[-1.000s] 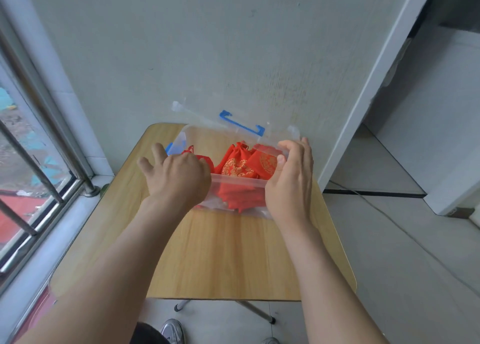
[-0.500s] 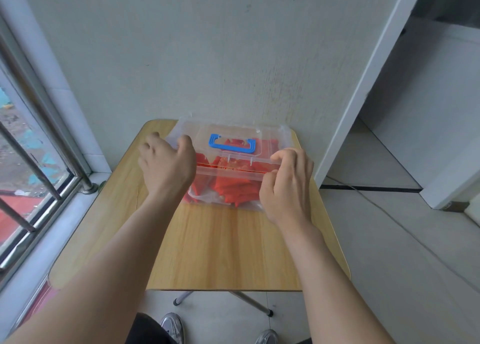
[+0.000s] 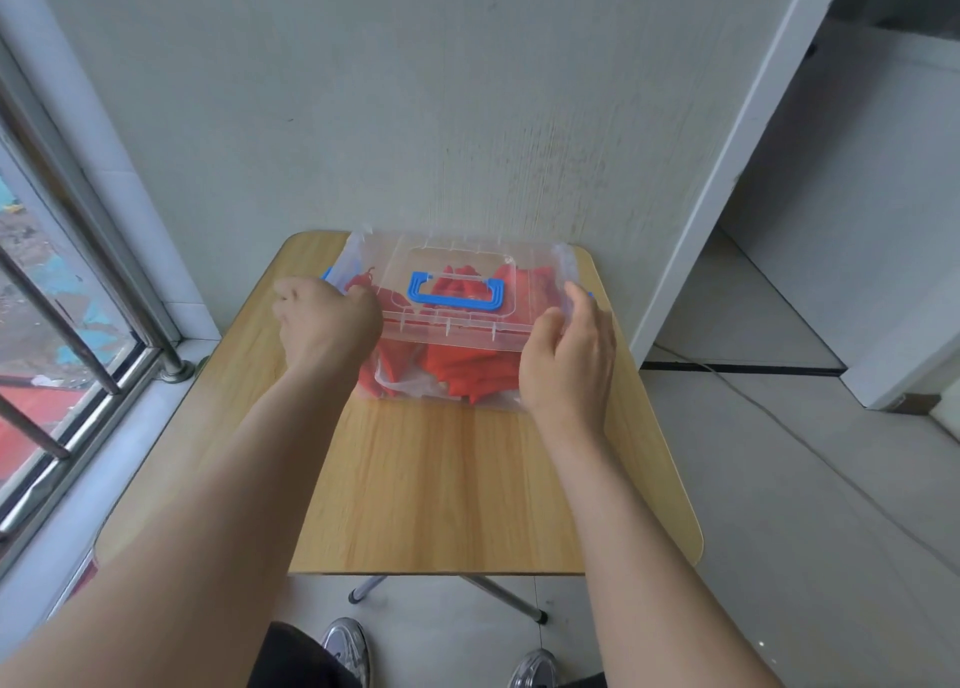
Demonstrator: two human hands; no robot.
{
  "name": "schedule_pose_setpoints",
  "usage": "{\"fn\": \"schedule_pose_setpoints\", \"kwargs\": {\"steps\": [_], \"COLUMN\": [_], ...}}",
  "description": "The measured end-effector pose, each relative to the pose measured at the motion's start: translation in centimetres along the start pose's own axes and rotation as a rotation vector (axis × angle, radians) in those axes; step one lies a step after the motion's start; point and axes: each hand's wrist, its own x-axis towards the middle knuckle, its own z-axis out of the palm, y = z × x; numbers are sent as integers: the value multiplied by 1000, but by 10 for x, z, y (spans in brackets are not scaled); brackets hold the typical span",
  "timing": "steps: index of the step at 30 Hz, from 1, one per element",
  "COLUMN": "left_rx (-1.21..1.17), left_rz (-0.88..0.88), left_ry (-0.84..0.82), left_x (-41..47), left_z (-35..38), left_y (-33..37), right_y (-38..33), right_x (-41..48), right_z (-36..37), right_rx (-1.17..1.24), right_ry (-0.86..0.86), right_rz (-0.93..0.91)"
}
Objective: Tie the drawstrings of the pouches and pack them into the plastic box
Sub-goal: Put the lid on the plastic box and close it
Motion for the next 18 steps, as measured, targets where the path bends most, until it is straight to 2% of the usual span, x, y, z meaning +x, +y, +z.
{"fn": "schedule_pose_setpoints", "kwargs": {"steps": [2, 5, 8, 13, 18], "left_rx": [-32, -42, -58, -74, -211], "left_rz": [-29, -37, -59, -106, -57], "left_ry": [-12, -6, 2, -10, 6], "left_x": [2, 3, -1, -3, -5], "left_z": [-2, -1, 0, 8, 11], "left_y": [2, -2, -2, -1, -5], "right_y": [-3, -11, -14, -15, -11], "right_x": [5, 9, 12, 7, 10], "right_z": [-6, -14, -14, -4, -6], "right_rx": [-148, -391, -450, -49, 381], "right_ry": [31, -13, -59, 6, -37], "right_rz": [-25, -65, -56, 133, 554]}}
